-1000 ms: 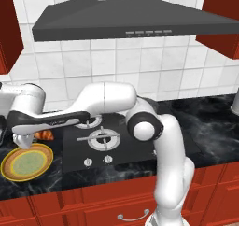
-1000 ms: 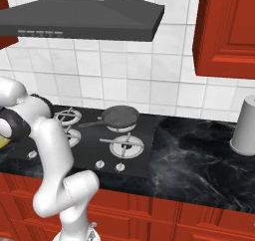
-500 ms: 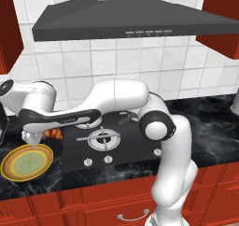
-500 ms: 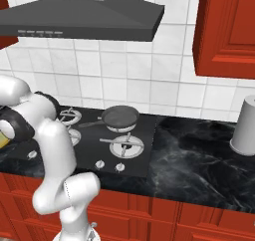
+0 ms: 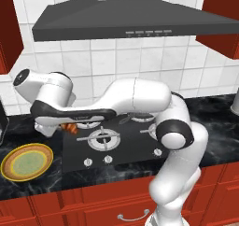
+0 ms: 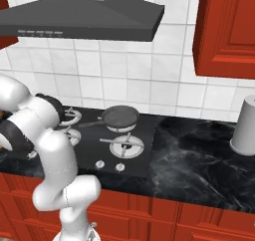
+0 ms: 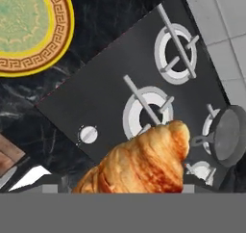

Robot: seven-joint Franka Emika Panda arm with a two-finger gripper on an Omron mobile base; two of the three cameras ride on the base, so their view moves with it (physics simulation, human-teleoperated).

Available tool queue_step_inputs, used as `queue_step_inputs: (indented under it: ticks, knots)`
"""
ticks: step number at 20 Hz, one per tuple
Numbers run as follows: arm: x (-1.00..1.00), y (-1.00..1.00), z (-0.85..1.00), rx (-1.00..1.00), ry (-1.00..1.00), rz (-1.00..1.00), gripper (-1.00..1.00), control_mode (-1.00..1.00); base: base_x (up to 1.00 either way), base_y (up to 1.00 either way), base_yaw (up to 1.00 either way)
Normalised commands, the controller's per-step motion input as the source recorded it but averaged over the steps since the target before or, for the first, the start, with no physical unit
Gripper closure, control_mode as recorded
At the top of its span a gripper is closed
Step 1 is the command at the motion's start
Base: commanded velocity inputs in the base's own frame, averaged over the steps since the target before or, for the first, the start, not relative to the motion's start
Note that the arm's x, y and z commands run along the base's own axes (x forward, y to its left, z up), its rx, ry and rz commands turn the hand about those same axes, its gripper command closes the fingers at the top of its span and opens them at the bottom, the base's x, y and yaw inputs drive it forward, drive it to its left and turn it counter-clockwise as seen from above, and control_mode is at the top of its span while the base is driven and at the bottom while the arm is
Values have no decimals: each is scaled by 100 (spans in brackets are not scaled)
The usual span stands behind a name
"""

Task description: Pick the croissant and place it on the pan. Then turn on the stove to warm the croissant.

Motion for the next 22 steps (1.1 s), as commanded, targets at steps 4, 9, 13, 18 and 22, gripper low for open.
queue_step_inputs:
  ticks: [4,9,13,18,22]
  knots:
    - [-16,-78,35,6,-14,-27,100,-100,0,0,0]
    - [-18,-63,18,3,-16,-20,100,-100,0,0,0]
    - [-1,-51,4,0,-15,-13,100,-100,0,0,0]
    - [1,-91,14,12,-6,-16,100,-100,0,0,0]
    - [1,-100,37,30,0,-9,100,-100,0,0,0]
